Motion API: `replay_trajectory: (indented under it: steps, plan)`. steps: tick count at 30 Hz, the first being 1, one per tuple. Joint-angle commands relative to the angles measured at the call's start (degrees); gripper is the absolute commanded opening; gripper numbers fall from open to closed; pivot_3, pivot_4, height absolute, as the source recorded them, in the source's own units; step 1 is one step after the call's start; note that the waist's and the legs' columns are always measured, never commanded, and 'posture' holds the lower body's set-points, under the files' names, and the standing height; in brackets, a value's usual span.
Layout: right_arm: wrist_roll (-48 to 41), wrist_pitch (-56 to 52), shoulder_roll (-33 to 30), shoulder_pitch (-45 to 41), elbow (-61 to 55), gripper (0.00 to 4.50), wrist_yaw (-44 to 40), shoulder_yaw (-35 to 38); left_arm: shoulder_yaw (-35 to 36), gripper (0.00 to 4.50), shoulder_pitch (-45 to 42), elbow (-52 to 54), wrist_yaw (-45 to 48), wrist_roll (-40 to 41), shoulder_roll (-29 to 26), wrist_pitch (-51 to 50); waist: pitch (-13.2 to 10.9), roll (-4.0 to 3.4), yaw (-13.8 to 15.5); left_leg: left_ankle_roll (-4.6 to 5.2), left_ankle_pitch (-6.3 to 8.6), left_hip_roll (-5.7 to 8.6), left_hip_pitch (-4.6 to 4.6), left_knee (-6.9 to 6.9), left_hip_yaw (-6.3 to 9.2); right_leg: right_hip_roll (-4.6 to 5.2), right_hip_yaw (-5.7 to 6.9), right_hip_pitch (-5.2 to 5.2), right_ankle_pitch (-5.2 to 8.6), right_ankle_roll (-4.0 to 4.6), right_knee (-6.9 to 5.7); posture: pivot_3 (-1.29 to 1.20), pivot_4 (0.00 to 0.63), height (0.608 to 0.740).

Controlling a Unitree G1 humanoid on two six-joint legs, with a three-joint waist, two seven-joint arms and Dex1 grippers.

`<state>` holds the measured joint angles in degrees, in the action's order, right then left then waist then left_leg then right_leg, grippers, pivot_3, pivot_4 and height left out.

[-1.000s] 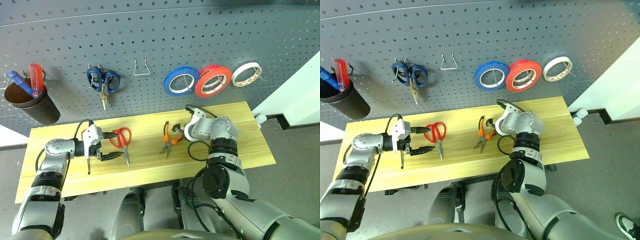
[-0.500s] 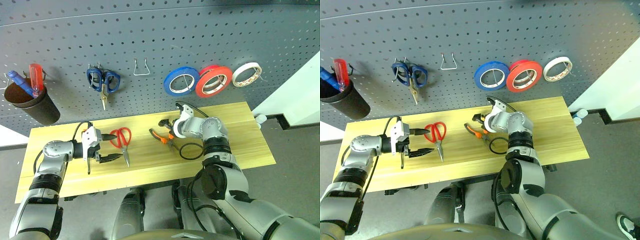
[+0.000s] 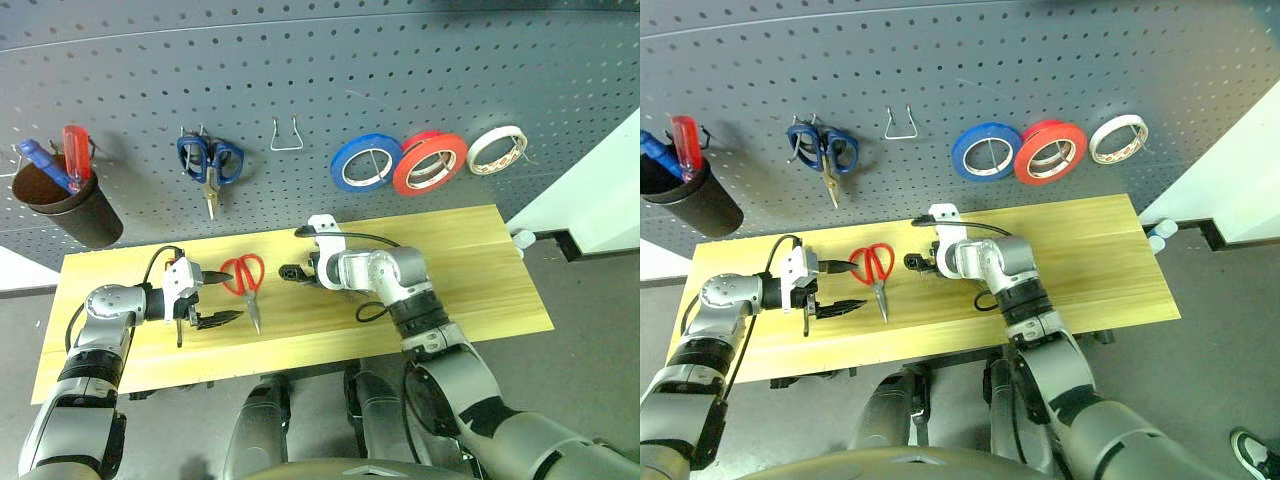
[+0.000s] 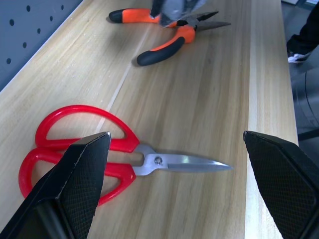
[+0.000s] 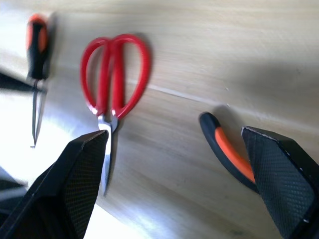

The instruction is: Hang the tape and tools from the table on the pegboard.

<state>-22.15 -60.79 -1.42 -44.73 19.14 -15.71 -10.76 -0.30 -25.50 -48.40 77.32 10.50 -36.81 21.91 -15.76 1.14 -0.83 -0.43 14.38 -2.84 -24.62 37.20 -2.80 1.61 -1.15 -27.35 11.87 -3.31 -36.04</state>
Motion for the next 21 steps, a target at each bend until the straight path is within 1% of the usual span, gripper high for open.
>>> replay_trajectory:
  steps: [1, 6, 9, 13, 19, 21]
  plan:
    - [1.03, 2.53, -5.42, 0.64, -9.54, 4.48, -9.71, -7.0, 1.03, 4.5, 0.31, -0.09, 0.16, 0.14, -0.68, 1.46, 0.0, 0.0, 0.04, 0.0, 0.0, 0.0, 0.0, 0.04, 0.0, 0.01, 0.0, 0.01, 0.0, 0.0, 0.0, 0.09, 0.29, 0.74]
    - [5.14, 6.23, -12.27, 1.62, -15.57, 4.48, -16.73, -14.98, 1.23, 4.5, 0.21, -0.79, 0.06, 0.2, -0.85, 2.11, 0.01, 0.01, -0.09, 0.0, 0.0, 0.01, 0.02, 0.02, -0.01, -0.07, 0.01, 0.0, 0.01, 0.03, 0.0, 0.09, 0.288, 0.74]
    - [8.05, 9.54, -13.55, 2.37, -13.54, 4.48, -18.87, -18.2, 1.23, 4.5, 0.45, -1.21, 0.03, 0.13, -0.85, 2.73, 0.01, 0.01, -0.05, 0.0, 0.0, 0.0, 0.01, -0.01, -0.03, -0.11, 0.08, -0.03, 0.05, 0.08, -0.03, 0.08, 0.287, 0.74]
    - [13.06, 15.71, -12.84, 2.16, -6.76, 4.48, -19.56, -20.48, 1.14, 4.5, 0.5, -1.81, -0.16, 0.04, -0.6, 3.35, 0.01, 0.02, -0.01, 0.0, 0.0, 0.01, 0.02, 0.02, -0.04, -0.11, 0.1, -0.02, 0.05, 0.1, -0.06, 0.08, 0.287, 0.74]
    - [17.94, 20.89, -9.82, -0.95, 4.55, 4.48, -18.48, -19.0, 0.95, 4.5, 0.57, -2.4, -0.25, -0.13, -0.52, 3.9, 0.01, 0.02, 0.08, 0.0, 0.0, 0.04, 0.01, 0.09, -0.09, -0.05, 0.09, 0.01, 0.05, 0.1, -0.05, 0.09, 0.286, 0.74]
    - [19.34, 22.39, -9.61, -1.61, 6.22, 4.48, -18.22, -18.52, 0.92, 4.5, 0.86, -2.2, -0.17, -0.07, -0.52, 3.95, 0.01, 0.02, 0.09, 0.0, 0.0, 0.03, 0.01, 0.09, -0.08, -0.06, 0.09, 0.0, 0.05, 0.1, -0.06, 0.09, 0.286, 0.74]
